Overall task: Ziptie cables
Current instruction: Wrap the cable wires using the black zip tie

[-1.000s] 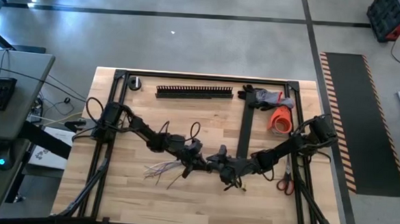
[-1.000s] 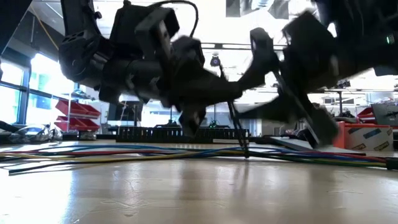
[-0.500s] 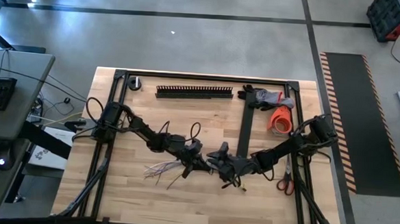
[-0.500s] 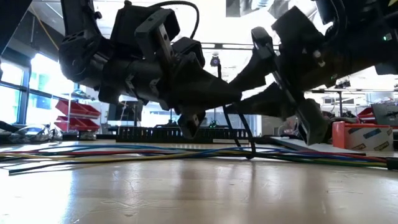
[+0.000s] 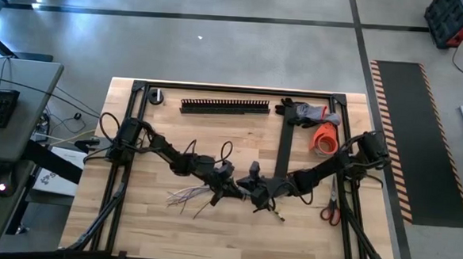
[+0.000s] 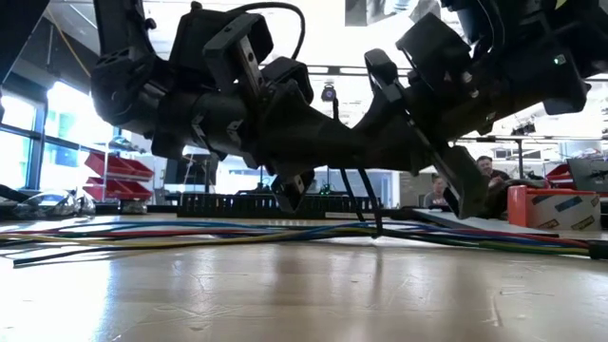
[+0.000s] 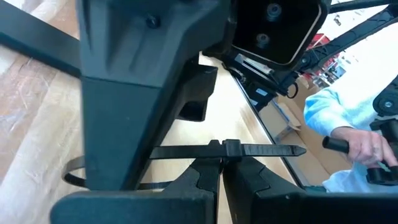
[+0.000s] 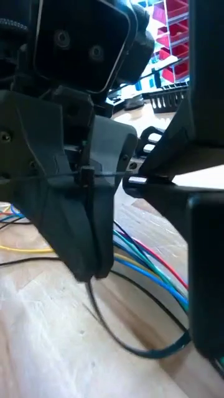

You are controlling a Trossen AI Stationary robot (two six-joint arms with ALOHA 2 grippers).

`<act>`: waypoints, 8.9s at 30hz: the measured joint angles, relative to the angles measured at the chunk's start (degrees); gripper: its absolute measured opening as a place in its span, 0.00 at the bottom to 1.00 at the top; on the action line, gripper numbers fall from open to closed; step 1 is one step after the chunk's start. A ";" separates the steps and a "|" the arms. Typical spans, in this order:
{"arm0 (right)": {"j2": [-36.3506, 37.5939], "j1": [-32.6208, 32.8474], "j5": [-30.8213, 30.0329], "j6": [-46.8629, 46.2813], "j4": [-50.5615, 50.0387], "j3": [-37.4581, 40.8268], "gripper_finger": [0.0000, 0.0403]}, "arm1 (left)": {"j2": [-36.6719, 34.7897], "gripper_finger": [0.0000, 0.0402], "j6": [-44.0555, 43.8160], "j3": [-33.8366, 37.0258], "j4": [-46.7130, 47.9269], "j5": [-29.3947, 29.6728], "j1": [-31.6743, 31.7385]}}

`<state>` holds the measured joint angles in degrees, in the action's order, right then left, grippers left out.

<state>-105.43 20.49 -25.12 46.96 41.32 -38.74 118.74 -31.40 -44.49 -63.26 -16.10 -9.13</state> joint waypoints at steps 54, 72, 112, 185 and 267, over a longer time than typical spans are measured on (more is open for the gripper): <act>0.00 3.63 -12.46 -5.39 -1.26 0.00 0.00 | -0.42 0.00 6.57 3.34 -3.90 7.11 -0.08; 0.00 3.89 -12.82 16.06 -0.42 0.00 0.00 | -0.35 0.00 -7.48 4.83 -3.49 0.07 3.31; 0.00 3.50 -11.41 9.48 -0.70 0.00 0.00 | -0.35 0.26 8.47 7.50 -11.18 5.36 -0.37; 0.02 4.49 -3.65 12.53 -5.49 -2.98 0.00 | -0.35 0.00 4.44 4.98 -3.19 6.92 0.08; 0.83 12.26 -28.18 -74.43 -18.28 -4.81 0.48 | -0.39 0.00 16.26 3.76 -3.85 8.47 -2.25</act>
<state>-104.60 32.75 -53.30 -27.47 23.04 -43.55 118.34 -15.14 -40.73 -67.11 -7.62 -11.37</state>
